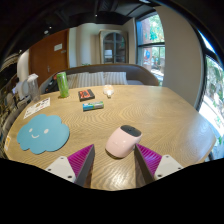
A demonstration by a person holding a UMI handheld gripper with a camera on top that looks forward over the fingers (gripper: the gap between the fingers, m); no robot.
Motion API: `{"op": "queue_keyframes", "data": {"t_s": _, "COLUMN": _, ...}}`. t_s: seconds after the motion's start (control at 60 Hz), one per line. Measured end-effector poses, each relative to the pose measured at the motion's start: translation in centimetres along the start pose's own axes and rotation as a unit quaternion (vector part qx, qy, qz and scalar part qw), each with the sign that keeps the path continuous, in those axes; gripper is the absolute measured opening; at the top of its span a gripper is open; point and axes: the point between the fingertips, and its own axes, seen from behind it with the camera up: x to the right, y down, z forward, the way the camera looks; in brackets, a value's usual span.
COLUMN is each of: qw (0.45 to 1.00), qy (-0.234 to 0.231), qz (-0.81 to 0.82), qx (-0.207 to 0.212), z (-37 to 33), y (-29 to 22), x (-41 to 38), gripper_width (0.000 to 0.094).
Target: Arrange mouse
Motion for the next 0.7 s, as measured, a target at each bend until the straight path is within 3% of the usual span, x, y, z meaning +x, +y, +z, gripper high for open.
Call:
{"op": "queue_keyframes", "data": {"t_s": 0.383, "qw": 1.000, "qy": 0.011, "qz": 0.008, "qx": -0.024, "z": 4.6, "y": -3.1, "x": -1.1, "gripper_width": 0.0825}}
{"op": "queue_keyframes", "data": {"t_s": 0.45, "qw": 1.000, "qy": 0.019, "qz": 0.015, "qx": -0.020, "z": 5.0, "y": -3.4, "x": -0.9, "gripper_width": 0.0763}}
{"op": "queue_keyframes", "data": {"t_s": 0.55, "qw": 0.999, "qy": 0.033, "qz": 0.021, "qx": -0.009, "z": 5.4, "y": -3.8, "x": -0.4, "gripper_width": 0.0556}}
{"op": "queue_keyframes", "data": {"t_s": 0.7, "qw": 0.998, "qy": 0.046, "qz": 0.037, "qx": -0.007, "z": 5.2, "y": -3.8, "x": -0.3, "gripper_width": 0.0474}}
